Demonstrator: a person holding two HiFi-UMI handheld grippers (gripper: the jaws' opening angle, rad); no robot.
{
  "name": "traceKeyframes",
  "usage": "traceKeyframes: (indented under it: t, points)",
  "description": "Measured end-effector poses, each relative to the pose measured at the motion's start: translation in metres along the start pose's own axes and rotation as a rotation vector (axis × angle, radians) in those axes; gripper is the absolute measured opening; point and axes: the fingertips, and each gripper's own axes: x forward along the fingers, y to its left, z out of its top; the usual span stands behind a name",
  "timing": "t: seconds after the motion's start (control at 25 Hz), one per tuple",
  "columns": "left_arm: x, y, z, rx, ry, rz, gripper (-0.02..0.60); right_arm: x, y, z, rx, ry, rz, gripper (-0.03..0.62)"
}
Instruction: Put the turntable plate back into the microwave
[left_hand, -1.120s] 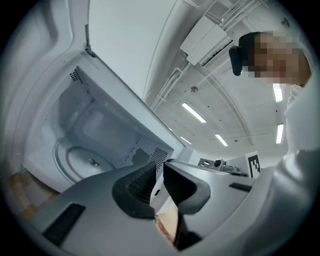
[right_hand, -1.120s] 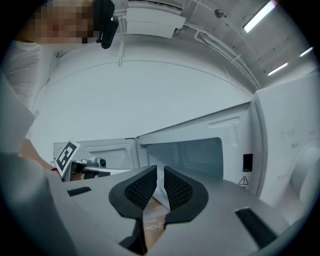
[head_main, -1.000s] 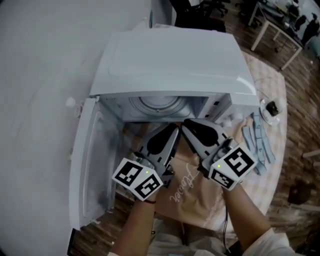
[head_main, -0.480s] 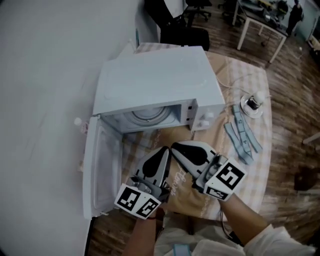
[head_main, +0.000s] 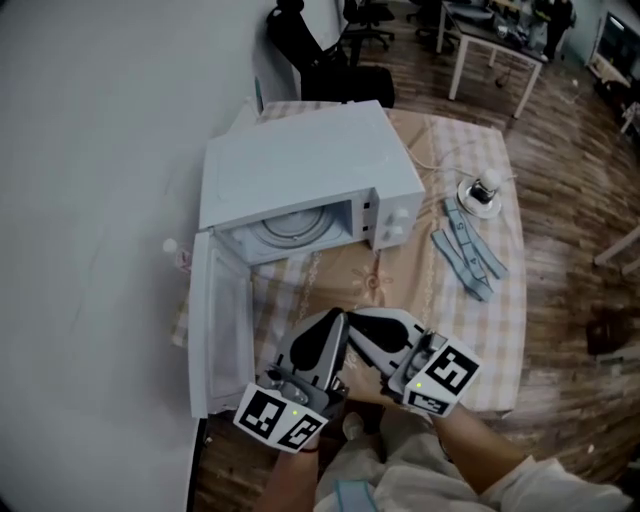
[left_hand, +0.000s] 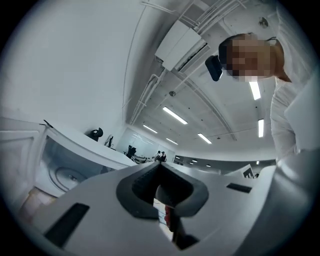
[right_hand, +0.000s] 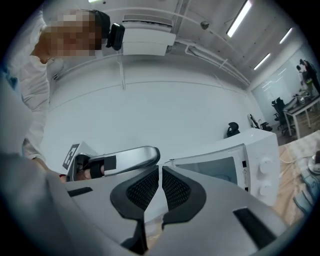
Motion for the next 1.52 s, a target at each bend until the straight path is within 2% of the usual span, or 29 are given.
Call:
traceKeyframes:
  t: [0.12, 0.36, 0.6, 0.76, 1.24, 1.52]
  points:
    - [-0.021, -0.011, 0.007, -0.023, 0.003, -0.002, -0.002, -0.01, 0.017, 0.013, 0.01, -0.04, -0.035, 0.044]
    - [-0.054, -0.036, 0.015, -0.015, 0.018, -0.031, -0.002, -0.026, 0.05, 0.028, -0.066, -0.043, -0.06, 0.044]
    - [-0.073, -0.059, 0.02, 0.019, 0.043, -0.075, -0.002, -0.04, 0.085, 0.031, -0.089, -0.049, -0.05, 0.044]
    - [-0.085, -0.07, 0.02, 0.034, 0.05, -0.075, -0.002, -0.048, 0.102, 0.028, -0.093, -0.046, -0.045, 0.044]
    - [-0.094, -0.092, 0.032, 0.086, 0.051, -0.129, -0.002, -0.057, 0.119, 0.041, -0.114, -0.049, -0.027, 0.044]
    - [-0.092, -0.09, 0.032, 0.071, 0.045, -0.133, -0.002, -0.054, 0.115, 0.042, -0.107, -0.032, -0.023, 0.043]
